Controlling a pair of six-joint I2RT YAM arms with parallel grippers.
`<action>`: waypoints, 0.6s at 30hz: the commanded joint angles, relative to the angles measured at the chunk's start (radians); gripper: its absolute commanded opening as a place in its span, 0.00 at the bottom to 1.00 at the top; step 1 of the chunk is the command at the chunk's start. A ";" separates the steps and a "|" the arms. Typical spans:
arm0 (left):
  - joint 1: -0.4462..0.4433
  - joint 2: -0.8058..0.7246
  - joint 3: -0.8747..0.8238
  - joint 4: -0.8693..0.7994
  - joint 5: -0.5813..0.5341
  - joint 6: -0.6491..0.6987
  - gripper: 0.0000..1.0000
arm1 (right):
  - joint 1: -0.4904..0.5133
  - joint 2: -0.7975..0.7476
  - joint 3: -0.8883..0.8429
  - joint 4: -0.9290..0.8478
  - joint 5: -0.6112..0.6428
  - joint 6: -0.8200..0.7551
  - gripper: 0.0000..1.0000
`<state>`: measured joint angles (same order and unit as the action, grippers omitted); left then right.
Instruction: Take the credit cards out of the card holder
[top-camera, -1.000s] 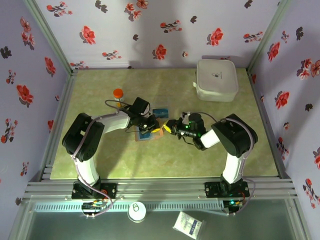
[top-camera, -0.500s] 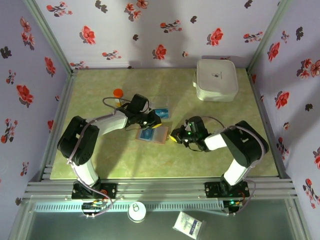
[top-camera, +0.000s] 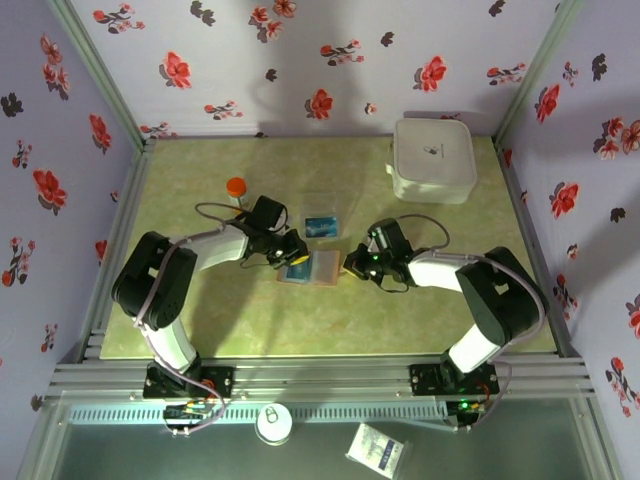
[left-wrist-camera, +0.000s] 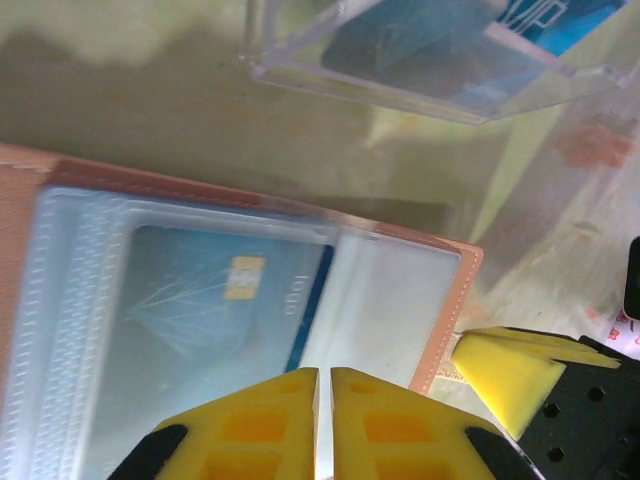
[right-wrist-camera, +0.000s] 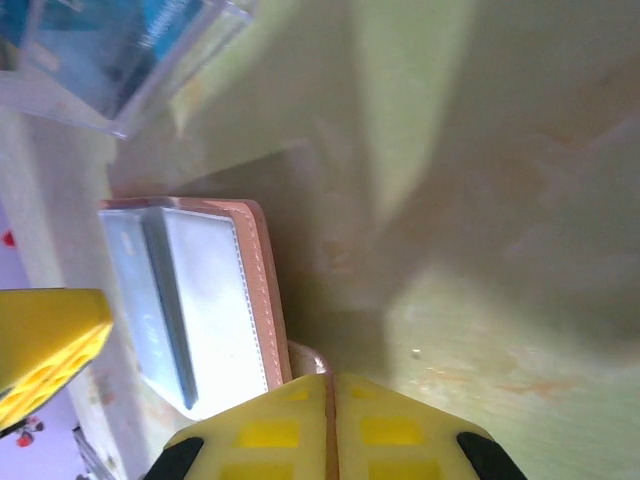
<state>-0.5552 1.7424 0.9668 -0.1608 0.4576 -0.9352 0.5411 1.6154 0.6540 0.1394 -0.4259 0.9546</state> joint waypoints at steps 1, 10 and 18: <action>0.017 -0.046 -0.020 -0.020 -0.016 0.030 0.12 | -0.001 0.010 0.024 -0.091 0.041 -0.051 0.10; 0.055 -0.075 -0.058 -0.013 -0.022 0.045 0.12 | -0.003 -0.062 0.092 -0.343 0.185 -0.171 0.29; 0.063 -0.044 -0.065 0.004 0.002 0.051 0.12 | -0.003 -0.060 0.124 -0.350 0.155 -0.179 0.18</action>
<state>-0.4988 1.6890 0.9123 -0.1604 0.4473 -0.9096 0.5411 1.5627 0.7532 -0.1822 -0.2768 0.7929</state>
